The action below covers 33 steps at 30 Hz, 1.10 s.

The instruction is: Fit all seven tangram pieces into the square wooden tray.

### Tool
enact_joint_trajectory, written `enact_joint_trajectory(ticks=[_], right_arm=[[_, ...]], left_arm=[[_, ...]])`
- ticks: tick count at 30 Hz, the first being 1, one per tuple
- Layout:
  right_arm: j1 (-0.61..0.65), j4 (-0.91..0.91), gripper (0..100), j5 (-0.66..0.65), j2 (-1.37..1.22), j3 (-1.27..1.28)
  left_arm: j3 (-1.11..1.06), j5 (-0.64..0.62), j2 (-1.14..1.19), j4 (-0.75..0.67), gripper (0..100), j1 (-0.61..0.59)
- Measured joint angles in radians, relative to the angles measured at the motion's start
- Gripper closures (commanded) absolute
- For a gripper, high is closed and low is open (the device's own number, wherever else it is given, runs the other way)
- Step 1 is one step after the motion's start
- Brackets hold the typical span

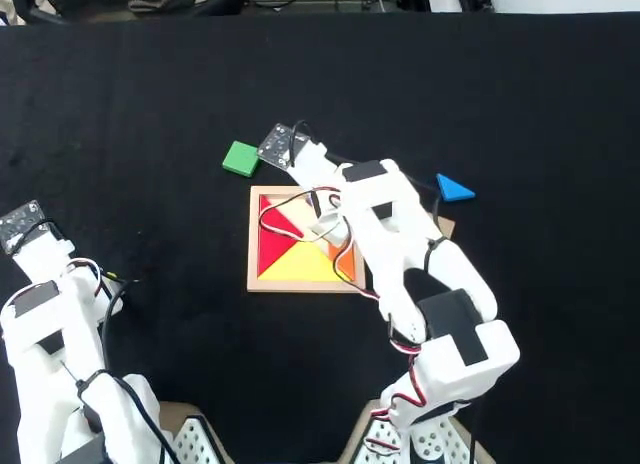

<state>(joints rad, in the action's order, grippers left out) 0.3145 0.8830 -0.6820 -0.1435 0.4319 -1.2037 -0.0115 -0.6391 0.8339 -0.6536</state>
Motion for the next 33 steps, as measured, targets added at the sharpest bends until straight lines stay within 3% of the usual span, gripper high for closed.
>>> enact_joint_trajectory(ticks=[5,10,15,22,33], right_arm=[[-0.017,0.000,80.9,0.052,0.046,0.000],[-0.071,-0.052,99.2,0.127,0.097,0.014],[-0.097,-0.118,98.6,0.189,0.100,0.041],[0.017,-0.129,98.8,0.196,0.087,0.046],[0.025,-0.126,98.8,0.203,-0.068,-0.008]], left_arm=[[0.000,0.000,0.000,0.000,80,0.000],[0.000,0.000,0.000,0.000,80,0.002],[0.000,0.000,0.000,0.000,80,0.002],[0.000,0.000,0.000,0.000,80,0.002],[0.000,0.000,0.000,0.000,80,0.002]])
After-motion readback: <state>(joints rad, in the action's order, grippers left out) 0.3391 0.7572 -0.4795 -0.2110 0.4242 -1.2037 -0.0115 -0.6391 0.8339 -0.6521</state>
